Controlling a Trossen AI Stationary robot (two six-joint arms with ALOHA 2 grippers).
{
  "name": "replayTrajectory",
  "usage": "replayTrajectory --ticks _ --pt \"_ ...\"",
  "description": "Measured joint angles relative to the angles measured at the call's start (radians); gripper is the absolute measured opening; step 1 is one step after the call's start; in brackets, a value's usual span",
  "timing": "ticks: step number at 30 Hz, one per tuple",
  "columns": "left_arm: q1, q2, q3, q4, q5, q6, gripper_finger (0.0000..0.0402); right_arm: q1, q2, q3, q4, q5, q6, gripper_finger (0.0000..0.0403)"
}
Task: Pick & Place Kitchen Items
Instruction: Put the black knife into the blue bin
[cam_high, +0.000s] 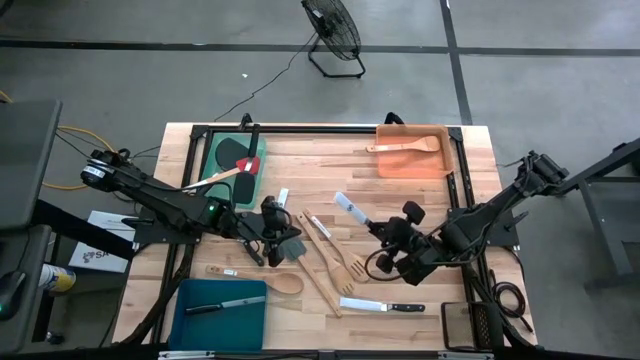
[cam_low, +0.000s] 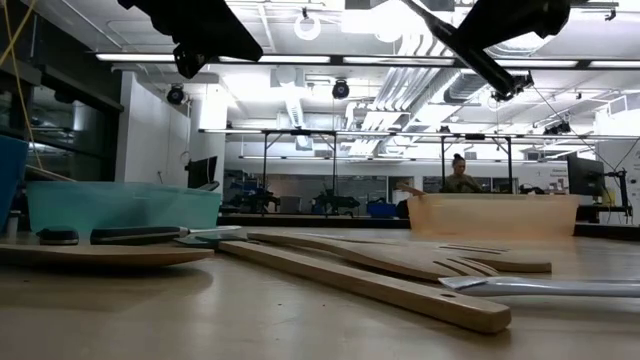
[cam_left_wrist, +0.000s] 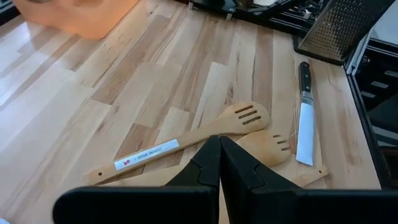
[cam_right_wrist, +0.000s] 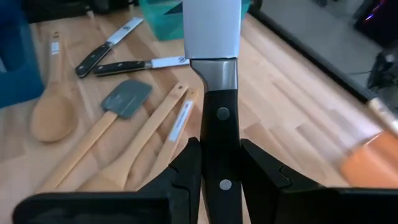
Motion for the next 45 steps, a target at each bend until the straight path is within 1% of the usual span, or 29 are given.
replayTrajectory --ticks 5,8,11,14,16,18,20,25,27,31,34,38,41,45 --pt "0.000 0.033 -0.001 0.047 0.003 0.057 0.0003 -0.001 -0.001 -0.025 -0.002 0.037 0.045 0.0076" --pt "0.000 0.059 0.000 0.072 0.003 0.089 0.0017 0.000 -0.001 -0.062 -0.002 0.044 0.107 0.0076" --pt "0.001 0.091 0.000 0.121 -0.011 0.112 0.0043 0.005 -0.002 -0.093 0.006 0.049 0.155 0.0076" --pt "0.001 0.124 0.000 0.184 -0.074 0.139 0.0078 0.011 -0.003 -0.118 0.032 0.052 0.168 0.0076" --pt "0.001 0.135 0.000 0.192 -0.123 0.146 0.0100 0.014 -0.008 -0.134 0.056 0.049 0.182 0.0076" --pt "0.003 0.147 0.000 0.204 -0.145 0.131 0.0118 0.023 -0.031 -0.153 0.079 0.065 0.189 0.0076" --pt "0.015 0.151 -0.001 0.195 -0.143 0.126 0.0131 0.036 -0.072 -0.186 0.106 0.091 0.193 0.0076" --pt "0.041 0.150 0.000 0.196 -0.118 0.104 0.0138 0.068 -0.235 -0.337 0.237 0.122 0.182 0.0076" --pt "0.056 0.150 0.000 0.202 -0.105 0.104 0.0138 0.080 -0.299 -0.414 0.341 0.125 0.128 0.0076" --pt "0.084 0.161 0.000 0.244 -0.053 0.103 0.0138 0.087 -0.398 -0.565 0.677 0.106 -0.066 0.0076" --pt "0.097 0.165 0.000 0.258 -0.027 0.105 0.0138 0.066 -0.440 -0.657 0.945 0.050 -0.242 0.0076" --pt "0.106 0.188 -0.002 0.312 -0.006 0.139 0.0138 0.024 -0.456 -0.735 1.209 -0.068 -0.432 0.0076" --pt "0.105 0.204 0.001 0.401 0.018 0.175 0.0138 -0.021 -0.457 -0.758 1.309 -0.146 -0.511 0.0076" --pt "0.105 0.213 0.000 0.476 0.065 0.214 0.0139 -0.090 -0.456 -0.758 1.360 -0.286 -0.570 0.0076"
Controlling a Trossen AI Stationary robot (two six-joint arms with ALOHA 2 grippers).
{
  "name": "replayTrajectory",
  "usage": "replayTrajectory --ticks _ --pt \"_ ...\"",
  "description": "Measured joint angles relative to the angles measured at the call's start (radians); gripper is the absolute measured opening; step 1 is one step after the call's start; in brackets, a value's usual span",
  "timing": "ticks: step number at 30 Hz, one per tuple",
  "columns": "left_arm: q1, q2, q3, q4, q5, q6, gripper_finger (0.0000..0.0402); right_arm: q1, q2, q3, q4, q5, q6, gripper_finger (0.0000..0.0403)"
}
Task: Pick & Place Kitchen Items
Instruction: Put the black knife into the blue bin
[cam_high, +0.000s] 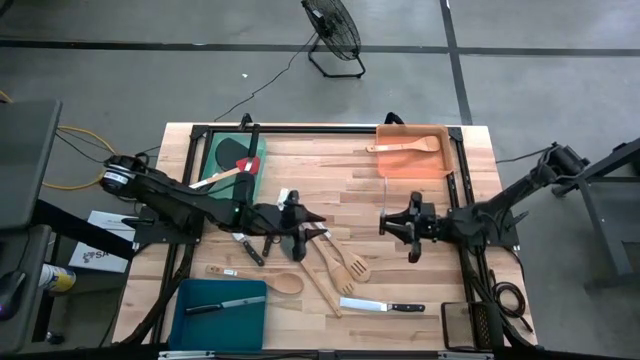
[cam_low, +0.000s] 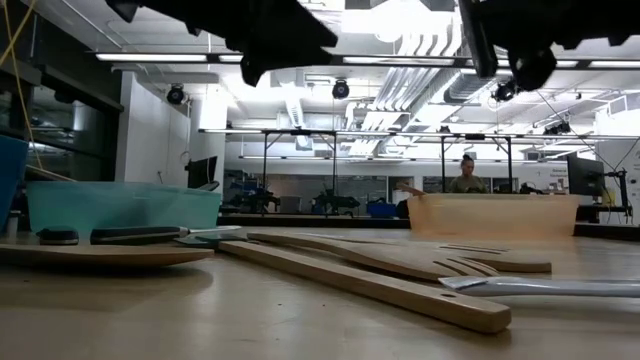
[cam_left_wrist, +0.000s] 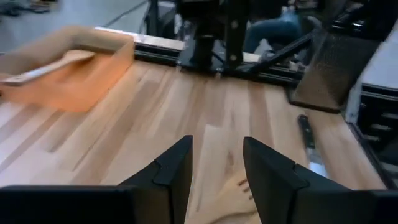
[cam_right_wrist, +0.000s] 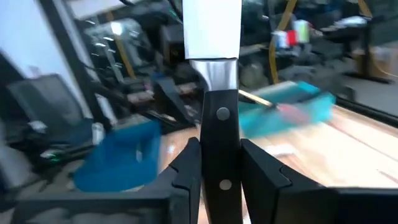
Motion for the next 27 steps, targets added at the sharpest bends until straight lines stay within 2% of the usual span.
replayTrajectory --ticks 9,19,23,27 --pt "0.000 0.001 -0.001 0.108 0.020 0.073 0.0146 -0.123 0.045 0.001 0.185 -0.250 -0.086 0.0076" --pt "0.000 0.001 0.000 0.157 0.025 0.073 0.0248 -0.247 0.282 0.030 0.475 -0.469 -0.085 0.0076" --pt "0.000 0.001 0.000 0.162 0.040 0.067 0.0260 -0.268 0.382 0.115 0.485 -0.526 -0.095 0.0076" --pt "0.000 0.001 0.000 0.165 0.045 0.047 0.0261 -0.273 0.460 0.198 0.488 -0.530 -0.141 0.0076"
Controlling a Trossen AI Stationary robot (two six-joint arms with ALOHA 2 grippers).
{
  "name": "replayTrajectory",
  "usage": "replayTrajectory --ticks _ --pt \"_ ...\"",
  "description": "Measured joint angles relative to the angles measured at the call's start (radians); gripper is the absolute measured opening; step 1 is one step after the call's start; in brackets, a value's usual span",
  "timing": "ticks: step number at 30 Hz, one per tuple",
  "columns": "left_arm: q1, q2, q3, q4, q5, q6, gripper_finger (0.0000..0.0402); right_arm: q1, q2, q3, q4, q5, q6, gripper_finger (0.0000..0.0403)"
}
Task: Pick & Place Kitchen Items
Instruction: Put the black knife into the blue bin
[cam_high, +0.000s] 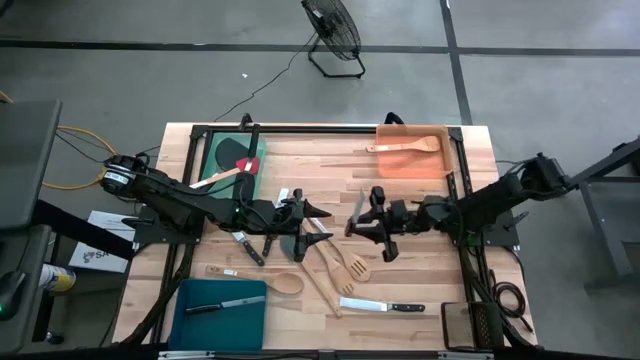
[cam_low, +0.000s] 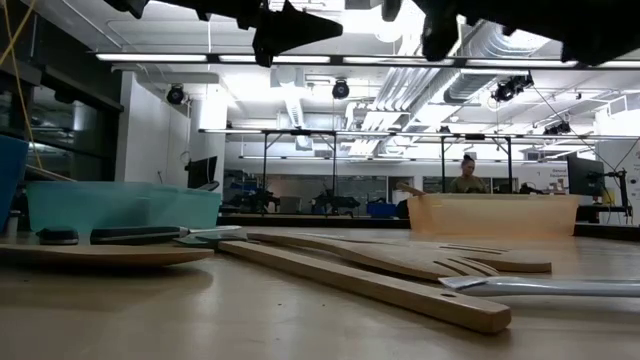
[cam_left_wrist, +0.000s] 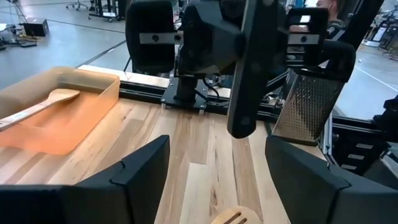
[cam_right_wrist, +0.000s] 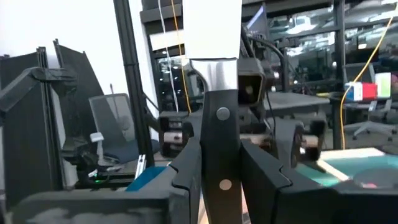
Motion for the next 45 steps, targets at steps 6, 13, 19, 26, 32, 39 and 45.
replayTrajectory --ticks 6,13,19,26,32,39,45 --pt "0.000 0.000 0.000 0.015 0.034 -0.004 0.0262 -0.012 0.075 0.079 0.006 0.002 -0.015 0.0076" --pt "0.000 0.000 0.000 0.053 0.053 -0.002 0.0262 -0.019 0.150 0.157 0.006 0.004 -0.012 0.0076" --pt "0.000 0.000 0.000 0.047 0.053 -0.001 0.0262 -0.019 0.188 0.192 0.006 0.048 -0.014 0.0076" --pt "0.000 0.000 0.000 0.048 0.053 0.001 0.0222 -0.019 0.189 0.192 0.006 0.074 0.004 0.0076" --pt "0.000 0.000 0.000 0.042 0.049 0.009 0.0109 -0.019 0.189 0.192 0.007 0.072 0.008 0.0076" --pt "0.000 0.000 0.000 0.034 0.049 0.053 0.0077 -0.018 0.189 0.192 -0.003 0.074 0.010 0.0076" --pt "0.000 0.000 0.000 0.009 0.050 0.049 0.0077 -0.017 0.188 0.192 -0.044 0.080 0.008 0.0130"
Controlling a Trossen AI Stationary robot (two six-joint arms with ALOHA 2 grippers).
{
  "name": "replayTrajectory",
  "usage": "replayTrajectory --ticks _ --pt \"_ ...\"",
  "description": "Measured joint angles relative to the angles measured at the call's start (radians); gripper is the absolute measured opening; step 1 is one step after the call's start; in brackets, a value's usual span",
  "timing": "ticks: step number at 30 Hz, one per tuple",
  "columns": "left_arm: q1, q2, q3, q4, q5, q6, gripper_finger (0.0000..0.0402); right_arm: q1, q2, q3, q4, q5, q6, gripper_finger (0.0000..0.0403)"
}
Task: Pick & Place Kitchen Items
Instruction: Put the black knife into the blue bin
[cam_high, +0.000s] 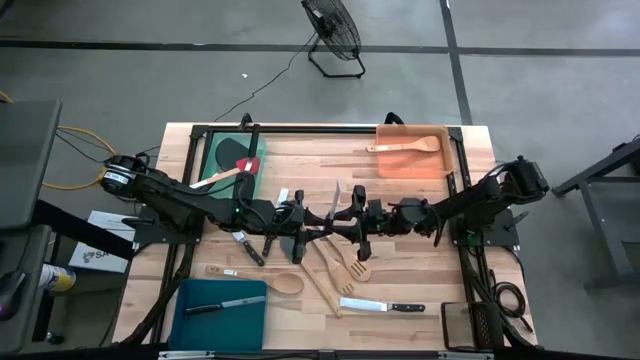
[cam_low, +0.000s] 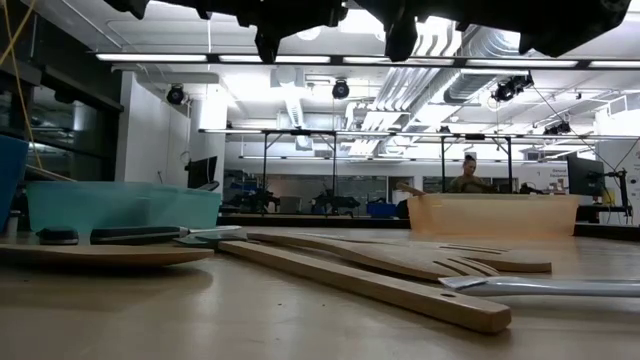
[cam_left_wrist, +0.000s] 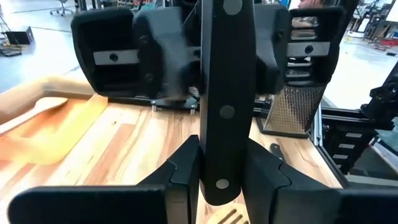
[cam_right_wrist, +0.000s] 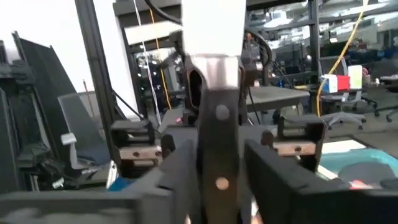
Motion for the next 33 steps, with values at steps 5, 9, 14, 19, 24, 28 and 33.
replayTrajectory --ticks 5,9,14,19,24,28,33 --pt "0.000 -0.004 0.000 -0.018 -0.001 -0.005 0.0077 0.014 -0.023 0.000 -0.065 0.002 0.042 0.0245" --pt "0.000 -0.042 0.000 -0.122 -0.023 -0.051 0.0077 0.025 -0.093 0.000 -0.245 0.001 0.089 0.0291" --pt "-0.012 -0.113 0.000 -0.305 -0.031 -0.104 0.0077 0.048 -0.210 0.000 -0.508 0.001 0.140 0.0304" --pt "-0.072 -0.196 0.000 -0.520 -0.025 -0.149 0.0077 0.081 -0.312 0.000 -0.742 0.001 0.199 0.0301" --pt "-0.158 -0.290 0.002 -0.732 -0.027 -0.256 0.0077 0.123 -0.378 0.000 -0.881 0.067 0.238 0.0301" --pt "-0.244 -0.348 0.001 -0.879 -0.027 -0.373 0.0077 0.155 -0.403 0.000 -0.923 0.133 0.240 0.0301" --pt "-0.346 -0.392 0.002 -1.034 -0.012 -0.552 0.0077 0.177 -0.404 0.000 -0.924 0.160 0.240 0.0301"
